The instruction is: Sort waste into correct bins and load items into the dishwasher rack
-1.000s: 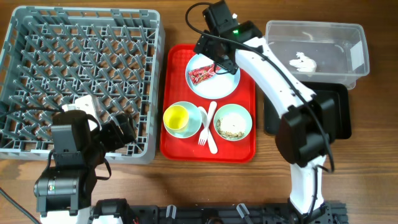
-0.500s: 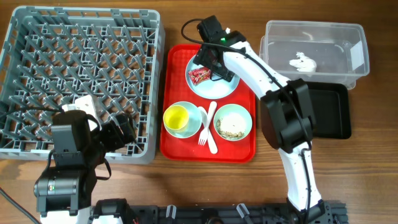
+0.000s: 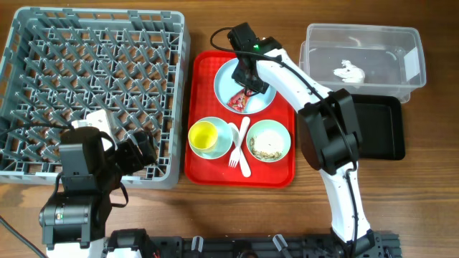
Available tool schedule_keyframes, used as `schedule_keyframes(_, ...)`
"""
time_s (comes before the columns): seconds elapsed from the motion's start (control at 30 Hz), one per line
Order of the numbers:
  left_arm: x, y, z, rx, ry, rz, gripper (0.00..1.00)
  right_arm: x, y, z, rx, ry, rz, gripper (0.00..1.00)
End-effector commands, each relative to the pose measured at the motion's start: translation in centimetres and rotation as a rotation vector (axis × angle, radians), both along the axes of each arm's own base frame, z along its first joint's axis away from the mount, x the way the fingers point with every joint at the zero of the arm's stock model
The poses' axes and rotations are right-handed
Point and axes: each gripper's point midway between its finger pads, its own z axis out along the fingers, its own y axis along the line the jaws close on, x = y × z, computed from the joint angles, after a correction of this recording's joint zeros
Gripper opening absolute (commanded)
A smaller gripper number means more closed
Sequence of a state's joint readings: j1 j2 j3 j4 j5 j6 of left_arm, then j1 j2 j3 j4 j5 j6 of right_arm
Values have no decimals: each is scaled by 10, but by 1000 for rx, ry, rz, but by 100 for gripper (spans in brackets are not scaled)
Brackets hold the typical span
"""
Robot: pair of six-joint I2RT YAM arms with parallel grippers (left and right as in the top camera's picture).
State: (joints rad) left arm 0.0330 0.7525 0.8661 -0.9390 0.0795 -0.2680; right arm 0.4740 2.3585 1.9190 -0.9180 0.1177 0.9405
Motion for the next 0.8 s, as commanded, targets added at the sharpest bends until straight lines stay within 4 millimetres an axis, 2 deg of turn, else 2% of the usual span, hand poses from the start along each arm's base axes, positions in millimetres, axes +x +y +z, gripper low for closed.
schedule_keyframes(0.0, 2, 1, 11, -1, -30, 4, 100, -6, -21, -14, -57, 51, -29, 4)
schedule_keyframes(0.1, 2, 1, 11, -1, -30, 4, 100, -7, -27, 2, -44, 60, 25, 4)
schedule_keyframes(0.2, 2, 1, 11, -1, -30, 4, 100, -2, -44, 46, -29, 13, 76, 4)
schedule_keyframes(0.23, 2, 1, 11, -1, -30, 4, 100, 1, -54, 69, -22, -24, 77, 4)
schedule_keyframes(0.3, 2, 1, 11, -1, -31, 4, 100, 5, -67, 103, -13, -87, 88, 4)
schedule_keyframes(0.4, 2, 1, 11, -1, -31, 4, 100, 11, -107, 167, -2, -221, 57, 4)
schedule_keyframes(0.5, 2, 1, 11, -1, -30, 4, 100, 11, -153, 200, 14, -283, -74, 4)
schedule_keyframes(0.53, 2, 1, 11, -1, -31, 4, 100, 10, -173, 203, 16, -285, -133, 4)
schedule_keyframes(0.6, 2, 1, 11, -2, -30, 5, 100, 7, -209, 197, 10, -256, -233, 5)
schedule_keyframes(0.77, 2, 1, 11, -2, -31, 5, 100, -1, -265, 174, -39, -177, -342, 4)
